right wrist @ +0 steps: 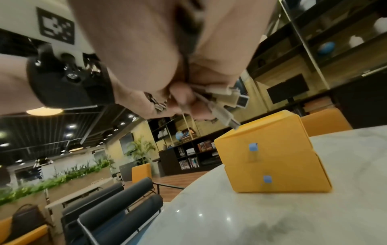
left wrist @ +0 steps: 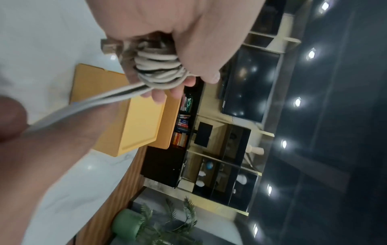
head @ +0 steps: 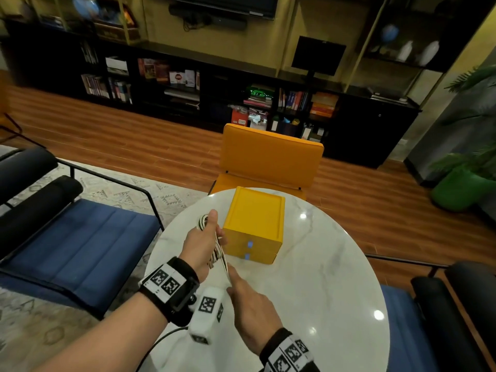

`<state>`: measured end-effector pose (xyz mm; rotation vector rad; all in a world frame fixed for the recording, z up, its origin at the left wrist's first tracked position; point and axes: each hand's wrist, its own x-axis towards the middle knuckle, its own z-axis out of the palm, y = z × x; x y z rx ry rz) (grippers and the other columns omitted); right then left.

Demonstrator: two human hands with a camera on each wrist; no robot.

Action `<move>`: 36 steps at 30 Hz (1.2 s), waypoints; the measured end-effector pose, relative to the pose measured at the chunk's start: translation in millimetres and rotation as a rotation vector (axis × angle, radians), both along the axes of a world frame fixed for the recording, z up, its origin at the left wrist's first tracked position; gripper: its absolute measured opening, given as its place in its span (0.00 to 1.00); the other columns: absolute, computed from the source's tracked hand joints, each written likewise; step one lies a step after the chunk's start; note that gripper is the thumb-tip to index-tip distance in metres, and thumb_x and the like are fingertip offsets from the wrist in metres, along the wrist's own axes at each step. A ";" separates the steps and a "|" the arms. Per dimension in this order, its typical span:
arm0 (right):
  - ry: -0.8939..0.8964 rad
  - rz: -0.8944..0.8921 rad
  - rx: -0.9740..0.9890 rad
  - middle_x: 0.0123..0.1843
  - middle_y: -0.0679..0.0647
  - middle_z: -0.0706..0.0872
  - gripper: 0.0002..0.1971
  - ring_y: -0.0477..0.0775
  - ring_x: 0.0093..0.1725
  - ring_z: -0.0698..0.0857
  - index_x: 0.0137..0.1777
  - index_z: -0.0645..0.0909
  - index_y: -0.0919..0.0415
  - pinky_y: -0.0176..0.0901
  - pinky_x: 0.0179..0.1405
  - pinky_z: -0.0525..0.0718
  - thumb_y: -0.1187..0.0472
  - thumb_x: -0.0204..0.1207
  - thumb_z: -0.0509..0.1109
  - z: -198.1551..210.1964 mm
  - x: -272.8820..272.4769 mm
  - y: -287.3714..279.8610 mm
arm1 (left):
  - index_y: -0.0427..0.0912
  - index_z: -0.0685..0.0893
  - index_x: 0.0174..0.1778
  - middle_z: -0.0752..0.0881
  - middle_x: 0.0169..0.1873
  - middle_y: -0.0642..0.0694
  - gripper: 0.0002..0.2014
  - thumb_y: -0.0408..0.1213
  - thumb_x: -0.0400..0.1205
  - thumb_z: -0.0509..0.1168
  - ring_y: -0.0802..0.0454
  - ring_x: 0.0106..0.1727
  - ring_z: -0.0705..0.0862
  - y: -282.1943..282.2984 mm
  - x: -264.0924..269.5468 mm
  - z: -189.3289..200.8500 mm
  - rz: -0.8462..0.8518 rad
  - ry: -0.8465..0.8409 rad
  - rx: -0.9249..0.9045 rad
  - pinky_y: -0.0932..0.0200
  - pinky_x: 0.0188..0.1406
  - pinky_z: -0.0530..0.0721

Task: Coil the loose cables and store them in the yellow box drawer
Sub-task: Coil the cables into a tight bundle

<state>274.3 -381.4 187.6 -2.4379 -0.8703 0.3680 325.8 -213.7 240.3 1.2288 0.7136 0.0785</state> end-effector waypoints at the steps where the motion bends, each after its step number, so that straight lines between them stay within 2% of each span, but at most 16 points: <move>1: -0.054 0.040 -0.038 0.69 0.55 0.81 0.27 0.69 0.54 0.83 0.86 0.44 0.40 0.56 0.46 0.77 0.54 0.90 0.48 0.8 0.9 -1.7 | 0.41 0.80 0.37 0.88 0.32 0.43 0.25 0.62 0.83 0.63 0.42 0.37 0.90 1.4 -1.6 -1.2 0.016 -0.009 -0.101 0.42 0.50 0.90; 2: -0.114 0.086 -0.088 0.68 0.56 0.81 0.26 0.68 0.53 0.83 0.86 0.47 0.44 0.55 0.45 0.74 0.56 0.90 0.48 3.2 1.8 -4.7 | 0.41 0.80 0.37 0.87 0.30 0.43 0.24 0.60 0.84 0.64 0.43 0.33 0.89 3.0 -3.0 -0.2 0.032 -0.017 -0.169 0.43 0.48 0.90; 4: -0.194 0.168 -0.146 0.66 0.55 0.81 0.24 0.65 0.53 0.83 0.84 0.52 0.47 0.55 0.45 0.72 0.57 0.90 0.48 10.5 3.7 -14.7 | 0.42 0.78 0.34 0.80 0.23 0.46 0.23 0.58 0.84 0.64 0.47 0.23 0.81 5.7 -4.8 1.9 0.014 -0.014 -0.185 0.51 0.32 0.87; 6: -0.208 0.271 -0.092 0.64 0.54 0.81 0.21 0.63 0.54 0.83 0.82 0.58 0.48 0.56 0.45 0.79 0.55 0.90 0.50 24.3 5.3 -25.3 | 0.41 0.78 0.34 0.74 0.19 0.48 0.23 0.58 0.84 0.66 0.50 0.18 0.74 7.2 -7.7 -1.1 -0.063 -0.033 -0.064 0.56 0.23 0.79; 9: -0.326 0.385 0.042 0.53 0.51 0.83 0.16 0.58 0.48 0.84 0.73 0.71 0.48 0.54 0.34 0.85 0.52 0.88 0.55 54.6 16.0 -33.1 | 0.41 0.77 0.34 0.71 0.20 0.46 0.26 0.62 0.82 0.65 0.50 0.17 0.69 0.1 -16.0 -4.3 -0.299 -0.042 0.218 0.57 0.22 0.72; 13: -0.379 0.257 0.308 0.45 0.50 0.89 0.08 0.50 0.44 0.86 0.60 0.86 0.51 0.40 0.41 0.84 0.55 0.84 0.69 83.2 53.2 -34.9 | 0.48 0.74 0.26 0.69 0.19 0.52 0.32 0.76 0.76 0.55 0.53 0.20 0.64 -18.8 -26.0 9.5 -0.605 -0.062 0.315 0.59 0.21 0.62; 16: -0.301 0.064 0.459 0.41 0.45 0.90 0.04 0.41 0.42 0.86 0.48 0.91 0.54 0.30 0.42 0.80 0.56 0.76 0.79 90.4 69.3 -30.8 | 0.48 0.76 0.26 0.71 0.22 0.49 0.42 0.85 0.69 0.41 0.52 0.22 0.64 -24.2 -28.3 19.8 -0.715 0.010 0.105 0.59 0.22 0.62; 18: -0.224 -0.052 0.540 0.38 0.44 0.90 0.04 0.42 0.40 0.86 0.42 0.91 0.54 0.28 0.40 0.79 0.57 0.71 0.82 88.9 71.7 -27.0 | 0.47 0.75 0.28 0.69 0.23 0.49 0.43 0.88 0.65 0.42 0.52 0.23 0.63 -22.5 -28.9 24.2 -0.756 0.039 0.000 0.61 0.20 0.62; 20: -0.194 -0.103 0.596 0.38 0.47 0.87 0.04 0.44 0.41 0.85 0.40 0.92 0.54 0.28 0.39 0.78 0.58 0.68 0.84 85.3 70.8 -22.3 | 0.48 0.77 0.29 0.69 0.23 0.51 0.34 0.81 0.70 0.58 0.54 0.22 0.64 -19.5 -30.8 25.5 -0.819 0.006 0.025 0.63 0.19 0.64; 22: -0.143 -0.168 0.637 0.40 0.49 0.85 0.07 0.45 0.43 0.84 0.40 0.92 0.52 0.30 0.39 0.79 0.56 0.64 0.86 82.5 71.9 -17.8 | 0.55 0.84 0.28 0.71 0.21 0.53 0.16 0.57 0.80 0.72 0.57 0.20 0.67 -16.7 -34.5 28.4 -0.912 -0.069 0.111 0.62 0.19 0.66; 24: -0.011 -0.195 0.638 0.43 0.47 0.86 0.14 0.45 0.41 0.85 0.48 0.89 0.48 0.37 0.38 0.83 0.53 0.63 0.87 80.6 73.1 -15.4 | 0.59 0.88 0.27 0.76 0.21 0.51 0.17 0.40 0.83 0.73 0.57 0.17 0.71 -13.7 -36.1 26.6 -0.980 -0.085 0.189 0.62 0.17 0.68; 27: 0.193 -0.012 0.461 0.52 0.43 0.89 0.20 0.41 0.46 0.87 0.68 0.83 0.43 0.35 0.39 0.83 0.50 0.76 0.77 73.7 72.3 -15.2 | 0.52 0.88 0.31 0.84 0.24 0.45 0.14 0.36 0.83 0.71 0.54 0.18 0.78 -11.6 -38.4 24.1 -1.036 -0.051 0.275 0.61 0.17 0.73; 29: 0.191 0.043 0.383 0.56 0.40 0.88 0.16 0.40 0.55 0.86 0.68 0.84 0.43 0.39 0.41 0.87 0.48 0.80 0.72 66.3 70.5 -17.1 | 0.49 0.85 0.41 0.87 0.27 0.43 0.06 0.37 0.84 0.71 0.51 0.23 0.84 -12.8 -40.0 21.0 -1.058 -0.028 0.308 0.60 0.19 0.74; 31: 0.107 0.019 0.377 0.54 0.41 0.88 0.12 0.40 0.58 0.84 0.62 0.88 0.45 0.44 0.50 0.87 0.49 0.81 0.72 60.6 68.6 -18.6 | 0.45 0.83 0.48 0.88 0.29 0.41 0.02 0.35 0.83 0.70 0.49 0.26 0.87 -16.5 -40.4 17.6 -1.047 -0.019 0.341 0.61 0.19 0.74; 33: 0.045 -0.027 0.393 0.52 0.37 0.88 0.10 0.38 0.57 0.84 0.61 0.88 0.44 0.41 0.58 0.82 0.50 0.83 0.70 53.1 63.6 -18.6 | 0.38 0.83 0.52 0.89 0.30 0.40 0.05 0.34 0.82 0.70 0.45 0.27 0.87 -18.1 -38.5 16.4 -1.024 -0.018 0.375 0.61 0.20 0.74; 36: 0.170 -0.097 0.474 0.45 0.37 0.89 0.12 0.42 0.43 0.89 0.65 0.84 0.41 0.40 0.46 0.86 0.49 0.86 0.65 44.2 51.7 -13.5 | 0.38 0.77 0.61 0.90 0.33 0.37 0.16 0.32 0.79 0.71 0.44 0.27 0.86 -17.2 -34.9 16.3 -0.976 -0.025 0.413 0.61 0.19 0.75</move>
